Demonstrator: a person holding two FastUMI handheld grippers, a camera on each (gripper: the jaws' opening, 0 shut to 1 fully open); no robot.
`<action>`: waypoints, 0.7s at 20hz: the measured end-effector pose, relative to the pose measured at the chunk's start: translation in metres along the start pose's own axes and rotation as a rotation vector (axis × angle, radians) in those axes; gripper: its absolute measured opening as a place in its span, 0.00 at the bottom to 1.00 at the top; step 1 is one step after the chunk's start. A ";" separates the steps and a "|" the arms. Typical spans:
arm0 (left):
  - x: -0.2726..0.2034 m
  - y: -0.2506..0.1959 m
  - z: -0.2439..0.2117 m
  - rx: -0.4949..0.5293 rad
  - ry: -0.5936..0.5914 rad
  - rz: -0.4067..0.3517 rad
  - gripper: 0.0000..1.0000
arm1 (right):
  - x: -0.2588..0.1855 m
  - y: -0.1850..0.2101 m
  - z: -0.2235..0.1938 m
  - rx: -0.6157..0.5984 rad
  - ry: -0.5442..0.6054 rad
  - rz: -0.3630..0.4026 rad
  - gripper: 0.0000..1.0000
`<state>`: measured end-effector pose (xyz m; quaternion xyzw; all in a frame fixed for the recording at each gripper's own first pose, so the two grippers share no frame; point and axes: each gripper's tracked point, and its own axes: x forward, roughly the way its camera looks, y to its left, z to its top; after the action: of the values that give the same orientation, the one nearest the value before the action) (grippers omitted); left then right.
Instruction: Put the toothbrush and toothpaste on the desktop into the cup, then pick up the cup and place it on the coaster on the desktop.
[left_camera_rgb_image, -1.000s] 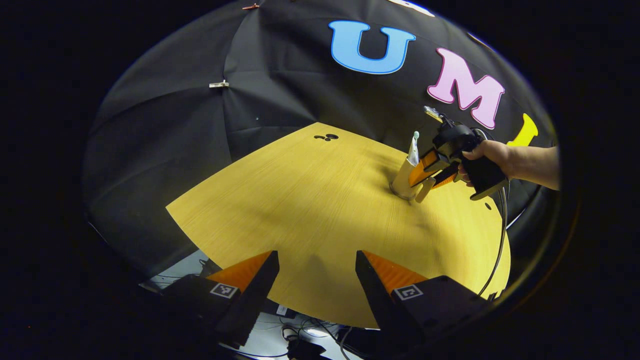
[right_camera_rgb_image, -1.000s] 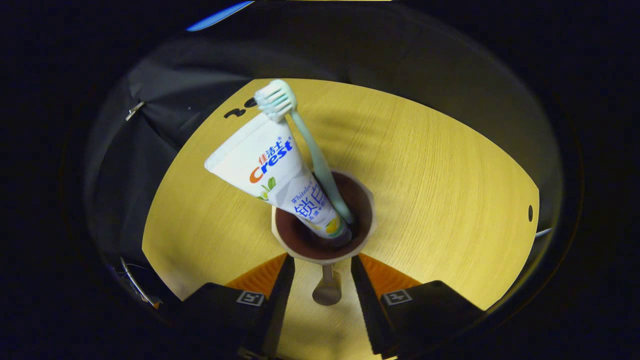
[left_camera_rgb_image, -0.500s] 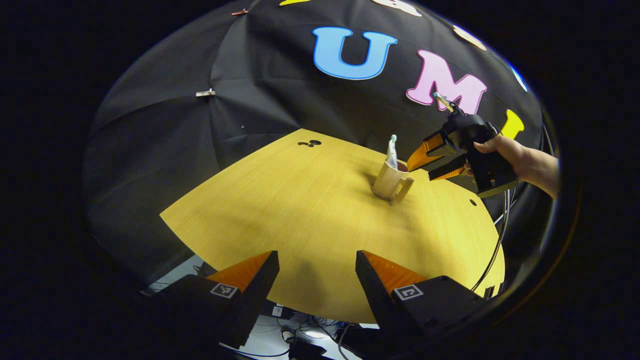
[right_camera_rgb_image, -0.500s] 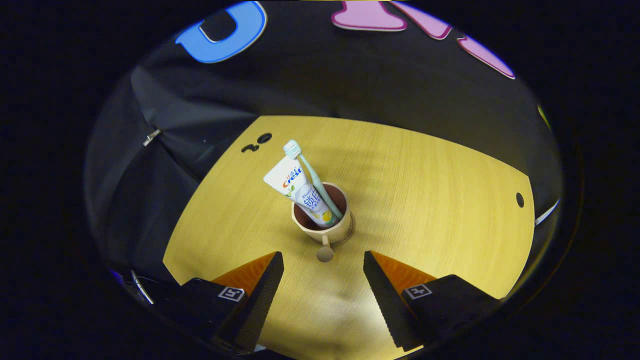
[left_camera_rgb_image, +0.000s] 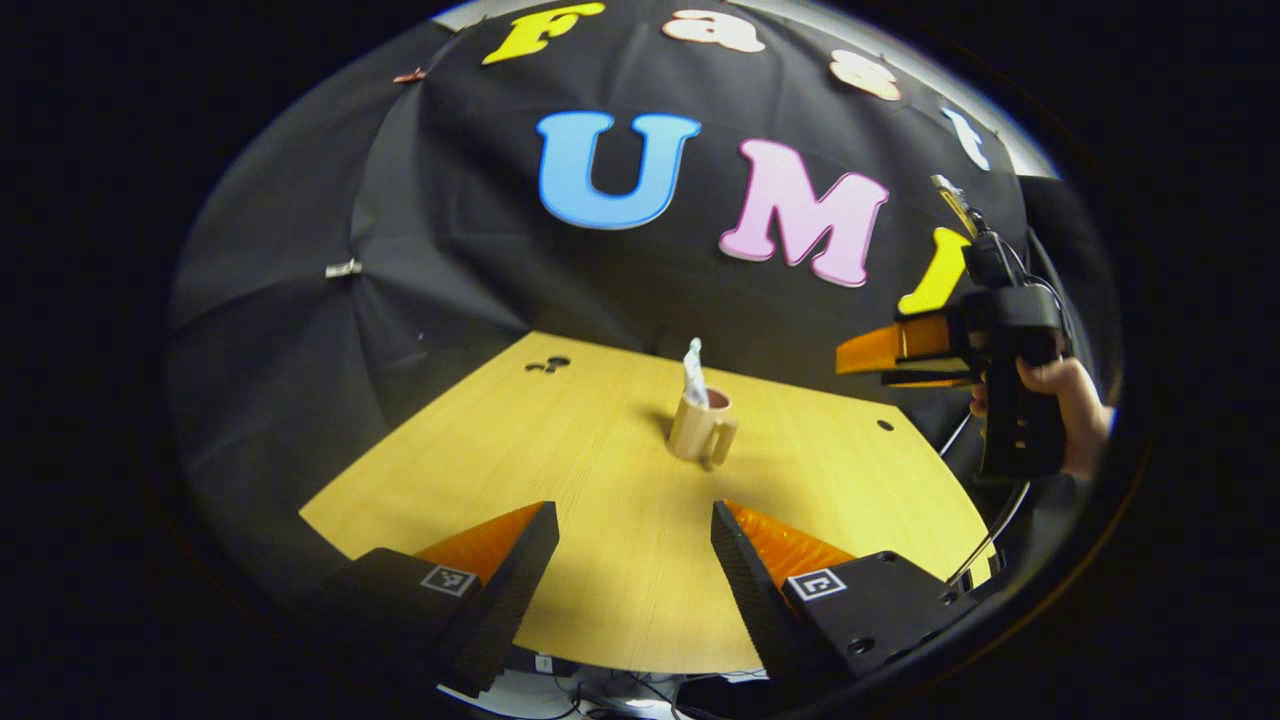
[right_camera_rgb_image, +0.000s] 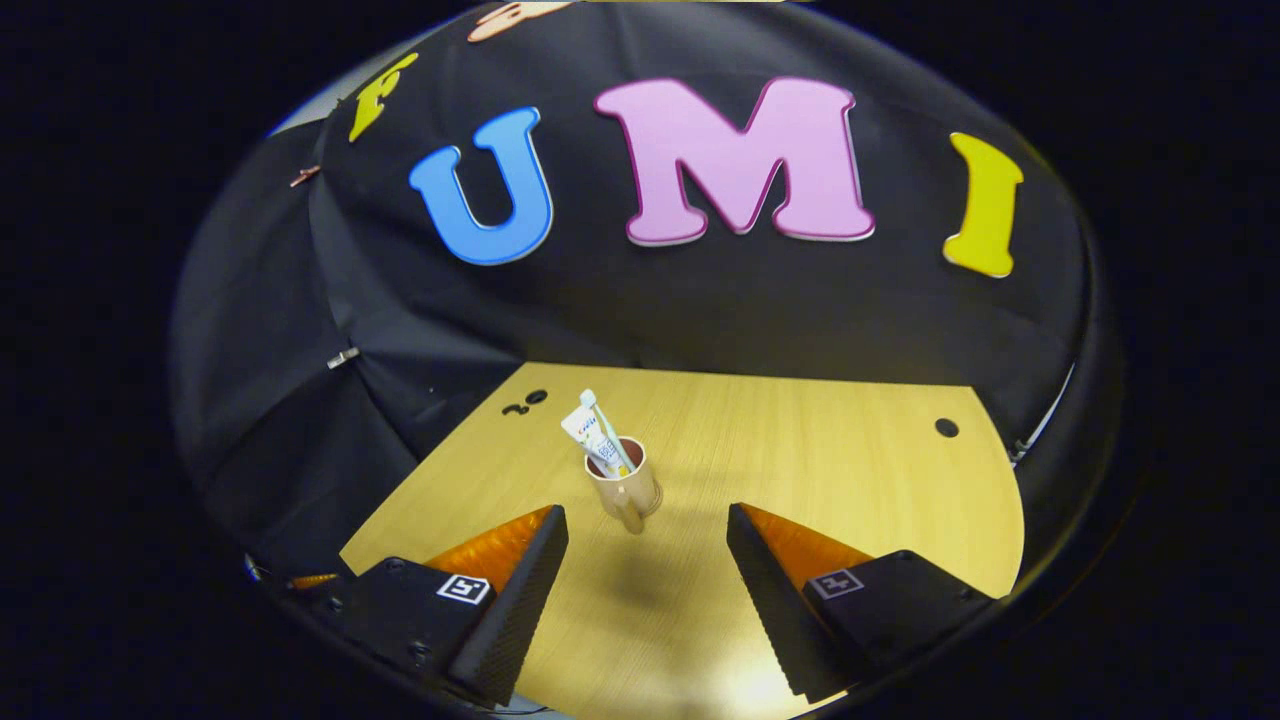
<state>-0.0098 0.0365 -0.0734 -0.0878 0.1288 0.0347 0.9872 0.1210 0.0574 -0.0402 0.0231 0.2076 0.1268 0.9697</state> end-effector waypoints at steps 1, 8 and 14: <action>-0.004 -0.011 0.011 0.027 -0.037 -0.016 0.97 | -0.018 -0.001 0.001 0.002 -0.042 -0.021 0.98; -0.049 -0.072 0.056 0.063 -0.228 -0.132 0.97 | -0.144 -0.027 -0.007 0.061 -0.264 -0.184 0.98; -0.077 -0.088 0.049 0.094 -0.252 -0.249 0.98 | -0.210 -0.027 -0.043 0.043 -0.309 -0.285 0.98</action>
<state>-0.0640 -0.0450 0.0079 -0.0519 -0.0065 -0.0830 0.9952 -0.0751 -0.0228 0.0007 0.0335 0.0601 -0.0212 0.9974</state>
